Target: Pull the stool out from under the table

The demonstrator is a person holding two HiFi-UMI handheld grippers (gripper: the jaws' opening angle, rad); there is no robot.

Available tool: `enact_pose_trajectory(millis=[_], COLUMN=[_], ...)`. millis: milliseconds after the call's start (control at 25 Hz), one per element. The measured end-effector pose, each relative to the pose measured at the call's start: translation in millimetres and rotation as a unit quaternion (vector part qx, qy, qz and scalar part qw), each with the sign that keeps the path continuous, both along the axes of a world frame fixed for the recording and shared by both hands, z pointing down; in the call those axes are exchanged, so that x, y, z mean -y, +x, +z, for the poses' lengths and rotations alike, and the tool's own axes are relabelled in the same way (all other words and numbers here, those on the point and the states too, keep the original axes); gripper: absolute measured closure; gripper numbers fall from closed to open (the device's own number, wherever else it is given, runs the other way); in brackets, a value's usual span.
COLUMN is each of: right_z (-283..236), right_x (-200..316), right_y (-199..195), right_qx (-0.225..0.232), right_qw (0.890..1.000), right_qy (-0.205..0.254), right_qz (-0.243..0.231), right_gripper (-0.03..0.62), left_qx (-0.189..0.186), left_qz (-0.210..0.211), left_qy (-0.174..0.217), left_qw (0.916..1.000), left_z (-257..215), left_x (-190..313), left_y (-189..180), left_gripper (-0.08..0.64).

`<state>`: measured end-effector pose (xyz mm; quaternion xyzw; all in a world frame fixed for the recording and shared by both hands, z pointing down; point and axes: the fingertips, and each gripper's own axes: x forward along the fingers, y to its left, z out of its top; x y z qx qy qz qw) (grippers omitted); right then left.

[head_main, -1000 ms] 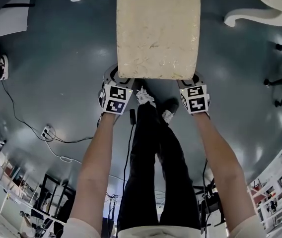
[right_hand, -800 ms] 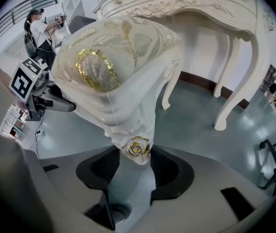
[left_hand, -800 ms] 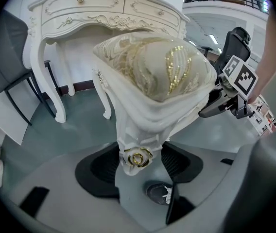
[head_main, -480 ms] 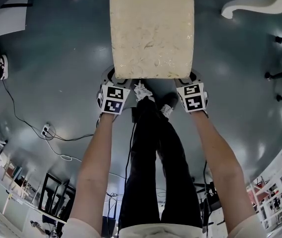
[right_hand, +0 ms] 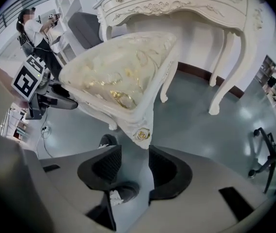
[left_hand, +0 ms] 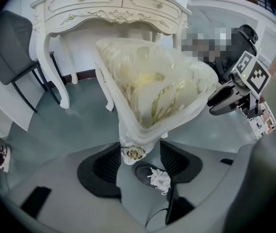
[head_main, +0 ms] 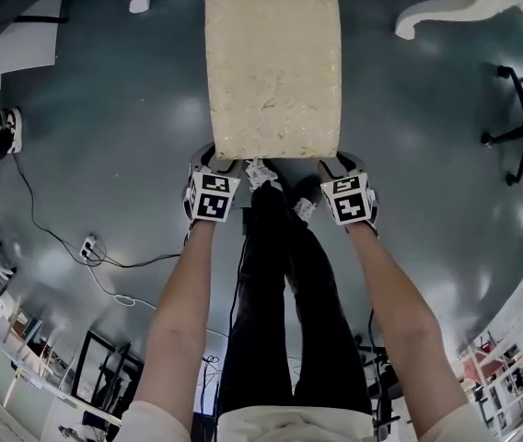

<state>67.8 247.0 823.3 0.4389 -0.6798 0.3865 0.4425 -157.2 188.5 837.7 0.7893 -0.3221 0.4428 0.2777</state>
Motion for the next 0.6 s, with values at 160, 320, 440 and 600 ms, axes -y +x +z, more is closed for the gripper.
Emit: enact_pose_trajectory(millis=[160,320,440,600], right_z=[-43.3,-86.3,-119.9,-170.0], right_x=[-1.3,5.2,12.7,20.1], right_y=[1.4,7.4,11.1,6.4], right_qx=[0.009,0.011,0.009,0.014], right_qw=[1.000,1.000,0.999,0.999], right_qy=[0.007,0.019,0.028,0.035], right_qz=[0.013,0.012,0.016,0.025], right_gripper=[0.390,0.390,0.390,0.390], left_qx=[0.004,0.008,0.007,-0.003], left_qz=[-0.001,0.015,0.025,0.015], left_qy=[-0.006,-0.008,-0.002,0.004], left_qw=[1.0000,0.9998,0.9996,0.9999], left_z=[-31.0,-71.2,-104.0,-153.5], left_x=[-12.7,-18.8,-15.1,-6.3], left_y=[-0.2,1.8,3.9,8.4], left_gripper=[0.298,0.298,0.302,0.307])
